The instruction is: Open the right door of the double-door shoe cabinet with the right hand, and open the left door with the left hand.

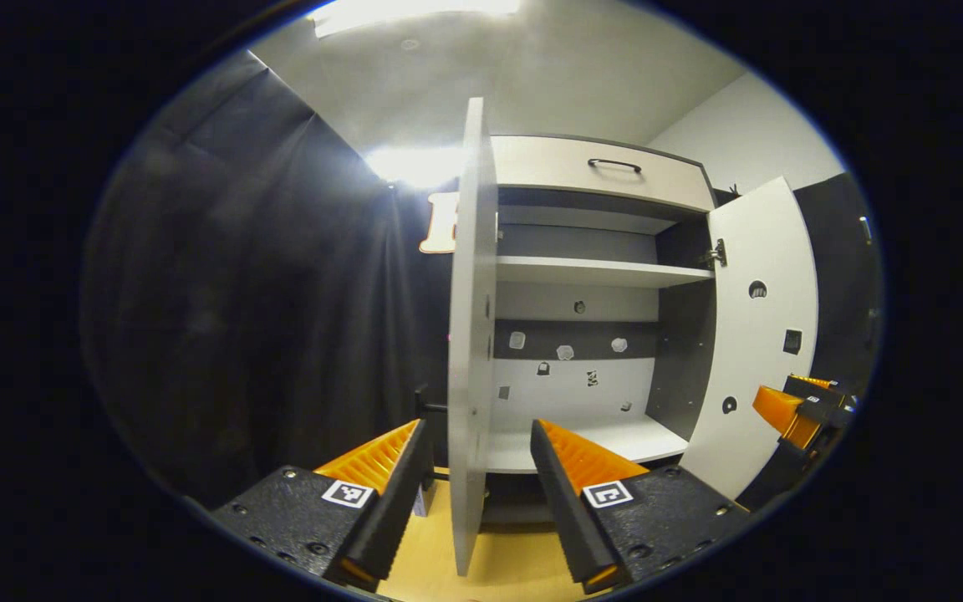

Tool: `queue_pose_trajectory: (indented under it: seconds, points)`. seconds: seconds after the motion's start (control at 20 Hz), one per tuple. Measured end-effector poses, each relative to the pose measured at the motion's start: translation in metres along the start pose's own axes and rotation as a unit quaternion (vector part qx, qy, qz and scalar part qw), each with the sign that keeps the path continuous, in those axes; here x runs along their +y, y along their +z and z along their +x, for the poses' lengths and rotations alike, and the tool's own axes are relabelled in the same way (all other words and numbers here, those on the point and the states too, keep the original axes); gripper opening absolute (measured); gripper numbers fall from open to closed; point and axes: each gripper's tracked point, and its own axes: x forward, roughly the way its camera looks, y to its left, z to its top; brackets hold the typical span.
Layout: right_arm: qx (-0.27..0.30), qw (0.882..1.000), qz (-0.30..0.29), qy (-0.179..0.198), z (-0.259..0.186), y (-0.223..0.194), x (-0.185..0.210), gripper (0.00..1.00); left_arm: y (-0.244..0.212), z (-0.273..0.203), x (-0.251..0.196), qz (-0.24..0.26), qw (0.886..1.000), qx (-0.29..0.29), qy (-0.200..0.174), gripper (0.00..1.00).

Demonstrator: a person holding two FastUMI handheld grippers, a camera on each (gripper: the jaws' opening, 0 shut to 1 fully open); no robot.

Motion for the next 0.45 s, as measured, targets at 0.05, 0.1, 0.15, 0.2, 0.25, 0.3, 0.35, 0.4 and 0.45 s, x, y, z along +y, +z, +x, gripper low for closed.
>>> queue_pose_trajectory:
  seconds: [0.05, 0.1, 0.15, 0.2, 0.25, 0.3, 0.35, 0.4, 0.45]
  points:
    - [0.0, 1.0, 0.002, 0.003, -0.005, 0.003, -0.007, 0.91, -0.001, -0.004, -0.007, 0.0, 1.0, 0.001, 0.001, 0.79]
    - [0.003, 1.0, 0.005, 0.007, -0.011, 0.005, -0.014, 0.89, 0.0, -0.006, -0.013, -0.001, 1.0, -0.001, 0.003, 0.84]
    - [0.005, 1.0, 0.01, 0.012, -0.018, 0.009, -0.021, 0.93, 0.001, -0.009, -0.02, -0.003, 1.0, -0.003, 0.004, 0.93]
    - [0.006, 1.0, 0.014, 0.016, -0.024, 0.011, -0.027, 0.89, 0.0, -0.013, -0.027, -0.003, 1.0, -0.002, 0.004, 0.94]
    - [0.002, 1.0, 0.017, 0.016, -0.03, 0.016, -0.037, 0.89, 0.002, -0.018, -0.034, -0.005, 1.0, -0.006, 0.002, 0.95]
    - [0.0, 1.0, 0.019, 0.017, -0.034, 0.019, -0.045, 0.93, 0.004, -0.02, -0.043, -0.007, 1.0, -0.01, 0.0, 0.9]
    - [-0.001, 1.0, 0.021, 0.02, -0.042, 0.022, -0.053, 0.93, 0.005, -0.023, -0.049, -0.008, 1.0, -0.01, -0.001, 0.9]
    - [-0.004, 0.999, 0.024, 0.023, -0.048, 0.025, -0.06, 0.89, 0.006, -0.025, -0.056, -0.009, 1.0, -0.012, -0.003, 0.9]
    - [-0.007, 0.999, 0.026, 0.025, -0.054, 0.029, -0.067, 0.89, 0.009, -0.028, -0.062, -0.011, 1.0, -0.015, -0.005, 0.9]
